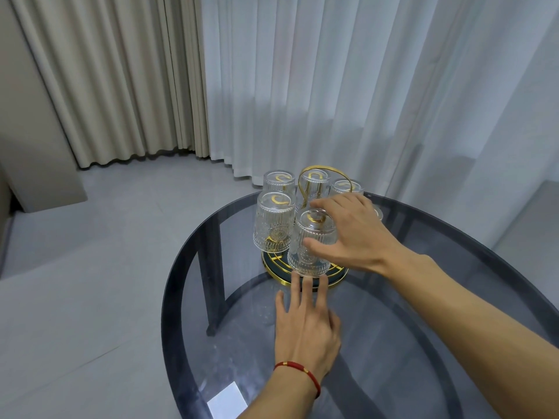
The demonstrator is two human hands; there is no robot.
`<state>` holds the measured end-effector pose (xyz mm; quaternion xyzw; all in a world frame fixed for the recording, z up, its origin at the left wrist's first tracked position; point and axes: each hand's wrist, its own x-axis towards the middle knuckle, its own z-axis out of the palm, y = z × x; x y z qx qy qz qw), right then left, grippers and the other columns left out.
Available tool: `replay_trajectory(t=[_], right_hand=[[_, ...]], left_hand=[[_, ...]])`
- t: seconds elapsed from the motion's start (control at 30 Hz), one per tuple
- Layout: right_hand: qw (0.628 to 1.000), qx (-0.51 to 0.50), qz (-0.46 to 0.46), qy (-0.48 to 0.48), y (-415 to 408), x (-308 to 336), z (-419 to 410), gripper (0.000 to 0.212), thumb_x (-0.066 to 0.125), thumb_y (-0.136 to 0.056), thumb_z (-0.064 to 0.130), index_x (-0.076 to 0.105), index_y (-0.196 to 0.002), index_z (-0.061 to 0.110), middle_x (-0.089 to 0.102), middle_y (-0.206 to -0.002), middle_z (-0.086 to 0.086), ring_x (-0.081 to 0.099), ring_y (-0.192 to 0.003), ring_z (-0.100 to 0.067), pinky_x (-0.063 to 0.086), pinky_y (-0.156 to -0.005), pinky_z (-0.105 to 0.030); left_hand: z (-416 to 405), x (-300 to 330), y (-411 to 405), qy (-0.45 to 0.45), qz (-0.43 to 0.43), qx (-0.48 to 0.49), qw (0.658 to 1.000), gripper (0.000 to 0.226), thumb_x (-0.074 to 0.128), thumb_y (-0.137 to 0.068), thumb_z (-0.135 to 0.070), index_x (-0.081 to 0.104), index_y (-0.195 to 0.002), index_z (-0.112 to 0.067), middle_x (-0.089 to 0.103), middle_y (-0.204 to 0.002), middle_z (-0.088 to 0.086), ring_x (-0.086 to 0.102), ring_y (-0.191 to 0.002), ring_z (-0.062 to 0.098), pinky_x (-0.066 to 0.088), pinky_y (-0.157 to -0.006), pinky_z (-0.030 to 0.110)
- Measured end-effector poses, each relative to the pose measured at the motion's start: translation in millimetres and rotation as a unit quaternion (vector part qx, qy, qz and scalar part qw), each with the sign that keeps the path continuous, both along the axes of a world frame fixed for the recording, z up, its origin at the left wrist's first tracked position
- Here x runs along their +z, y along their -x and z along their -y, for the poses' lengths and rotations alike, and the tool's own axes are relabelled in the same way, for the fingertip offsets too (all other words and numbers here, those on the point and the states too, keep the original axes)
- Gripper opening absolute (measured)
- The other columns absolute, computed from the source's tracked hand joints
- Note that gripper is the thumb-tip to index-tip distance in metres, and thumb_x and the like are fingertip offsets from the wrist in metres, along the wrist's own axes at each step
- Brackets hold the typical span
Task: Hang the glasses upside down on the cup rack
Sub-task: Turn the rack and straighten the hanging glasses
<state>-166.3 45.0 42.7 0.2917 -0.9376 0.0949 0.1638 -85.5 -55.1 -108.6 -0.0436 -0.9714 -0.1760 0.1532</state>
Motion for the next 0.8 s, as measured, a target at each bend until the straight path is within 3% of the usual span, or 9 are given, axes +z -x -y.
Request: replay_trajectory(t=[0.47,0.63,0.8], right_hand=[[0.999,0.004,-0.033,-0.042,-2,-2,-4,0.076,0.044,-0.084,0.070,0.055,-0.141,0.021,0.065,-0.131,-0.001,0.052,-0.124,-0.021,0.029,-0.117,-0.049],[0.997,0.002,-0.046,-0.057,-5,-4,-6,0.078,0.046,-0.084,0.067,0.051,-0.146,0.020,0.061,-0.137,-0.002,0.052,-0.129,-0.023,0.028,-0.118,-0.053],[0.998,0.020,-0.061,0.008,-17,-6,-10,0.073,0.058,-0.085,0.055,0.051,-0.147,0.016,0.054,-0.145,-0.007,0.049,-0.135,-0.025,0.030,-0.118,-0.046]], left_hand=[[0,1,1,-0.006,0.015,-0.001,1.000,0.063,0.036,-0.096,-0.038,0.024,-0.155,-0.022,0.027,-0.158,0.010,0.010,-0.151,0.032,0.023,-0.116,0.058],[1,-1,0,-0.001,0.022,-0.009,1.000,0.066,0.033,-0.095,-0.038,0.015,-0.157,-0.023,0.020,-0.161,0.008,0.002,-0.152,0.030,0.018,-0.119,0.057],[3,4,-4,-0.012,0.045,-0.027,0.999,0.064,0.033,-0.098,-0.037,0.013,-0.158,-0.023,0.008,-0.166,0.006,-0.008,-0.153,0.026,0.008,-0.122,0.054]])
